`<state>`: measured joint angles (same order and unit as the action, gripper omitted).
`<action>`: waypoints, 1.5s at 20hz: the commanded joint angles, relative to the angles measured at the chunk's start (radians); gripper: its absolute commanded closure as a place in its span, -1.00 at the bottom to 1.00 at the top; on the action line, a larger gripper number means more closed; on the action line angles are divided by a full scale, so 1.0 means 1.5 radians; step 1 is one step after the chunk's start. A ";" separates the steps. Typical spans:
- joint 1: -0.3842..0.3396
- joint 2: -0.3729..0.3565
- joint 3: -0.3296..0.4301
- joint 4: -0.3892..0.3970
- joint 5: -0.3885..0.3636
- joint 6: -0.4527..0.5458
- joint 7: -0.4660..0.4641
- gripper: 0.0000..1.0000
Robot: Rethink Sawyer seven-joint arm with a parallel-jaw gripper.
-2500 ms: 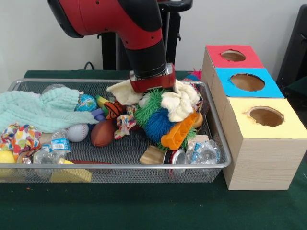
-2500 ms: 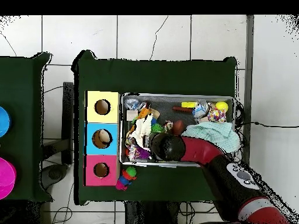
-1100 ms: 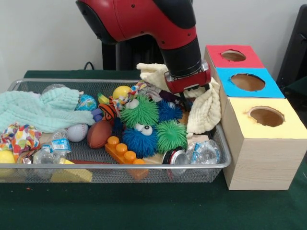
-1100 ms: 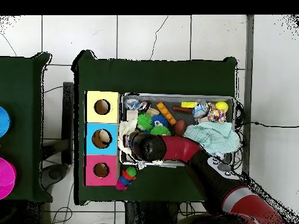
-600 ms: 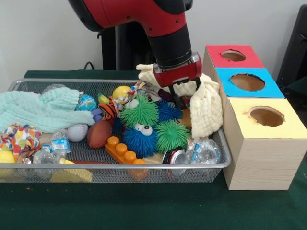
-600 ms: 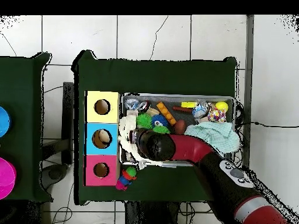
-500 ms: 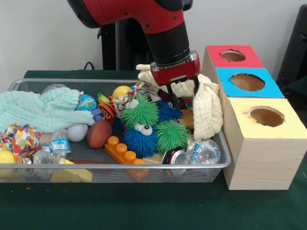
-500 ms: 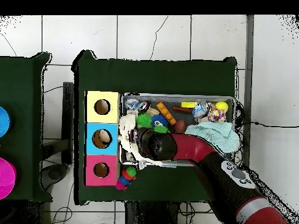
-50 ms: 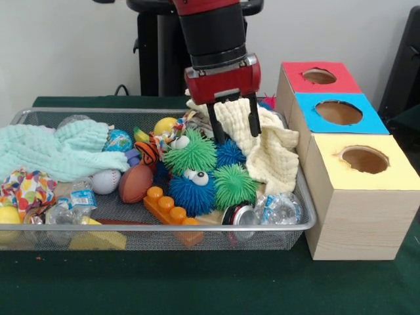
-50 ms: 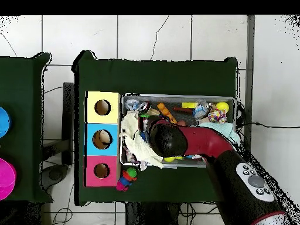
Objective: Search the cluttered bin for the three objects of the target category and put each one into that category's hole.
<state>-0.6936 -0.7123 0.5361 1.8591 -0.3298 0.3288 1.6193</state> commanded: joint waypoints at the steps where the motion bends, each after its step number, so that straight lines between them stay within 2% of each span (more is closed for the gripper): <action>1: -0.037 -0.030 0.024 -0.038 -0.066 0.007 -0.058 -1.00; 6: -0.059 -0.024 -0.001 -0.020 -0.109 -0.012 -0.044 -1.00; 8: -0.079 -0.008 0.003 -0.014 -0.124 -0.028 -0.041 -1.00; 13: -0.090 0.023 -0.023 -0.022 -0.170 -0.044 -0.025 -1.00; 17: -0.077 0.058 -0.067 -0.035 -0.200 -0.058 0.010 -1.00; 23: -0.057 0.122 -0.149 -0.057 -0.213 -0.081 0.069 -1.00; 30: -0.041 0.165 -0.210 -0.082 -0.218 -0.122 0.081 -1.00</action>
<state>-0.7804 -0.5576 0.3208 1.8236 -0.6018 0.2028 1.6193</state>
